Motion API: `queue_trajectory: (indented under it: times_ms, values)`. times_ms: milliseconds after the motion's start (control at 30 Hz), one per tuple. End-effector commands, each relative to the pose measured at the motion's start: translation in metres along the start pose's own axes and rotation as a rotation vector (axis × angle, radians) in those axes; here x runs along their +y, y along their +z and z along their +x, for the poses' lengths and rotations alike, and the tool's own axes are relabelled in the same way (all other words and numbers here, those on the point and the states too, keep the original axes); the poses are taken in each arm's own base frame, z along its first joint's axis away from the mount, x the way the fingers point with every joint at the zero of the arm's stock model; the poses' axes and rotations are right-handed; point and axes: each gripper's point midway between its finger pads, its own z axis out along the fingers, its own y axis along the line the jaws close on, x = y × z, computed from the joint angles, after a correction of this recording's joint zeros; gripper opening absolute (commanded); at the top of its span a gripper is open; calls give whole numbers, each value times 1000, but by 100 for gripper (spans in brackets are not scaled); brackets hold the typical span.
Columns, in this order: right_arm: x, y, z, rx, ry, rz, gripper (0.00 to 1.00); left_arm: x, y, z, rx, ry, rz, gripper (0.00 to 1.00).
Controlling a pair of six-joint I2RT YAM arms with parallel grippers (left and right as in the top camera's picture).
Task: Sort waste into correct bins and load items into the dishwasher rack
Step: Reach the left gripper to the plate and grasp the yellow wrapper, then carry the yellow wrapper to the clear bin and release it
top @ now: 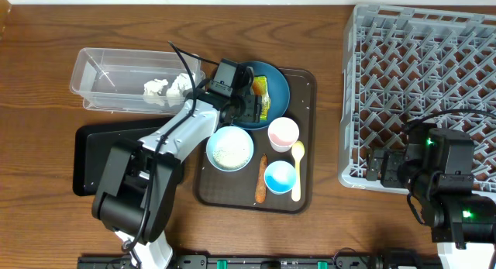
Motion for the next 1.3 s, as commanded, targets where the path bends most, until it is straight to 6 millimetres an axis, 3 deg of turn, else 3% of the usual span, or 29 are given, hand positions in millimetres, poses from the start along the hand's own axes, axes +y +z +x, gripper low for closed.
queue_trajectory:
  times_ms: [0,500,567,700,833,1067,1267]
  values:
    - [5,-5,-6,-17,-11,-17,99,-10,5,-3,-3,-6,25,69]
    - [5,-5,-4,-9,-6,-19,99,-8,30,11,42,-1,19,68]
    - [5,-5,-4,-9,-6,-19,99,-9,30,9,34,0,21,60]
    - [5,-5,-4,-9,-6,-19,99,-10,30,5,16,4,27,31]
    - [5,-5,-4,-10,-7,-19,99,-11,30,3,10,5,29,9]
    - [5,-5,-4,-10,-7,-19,99,-12,25,-1,-5,6,32,6]
    - [5,-5,-4,-10,-7,-19,99,-10,-13,-28,-109,43,-24,6]
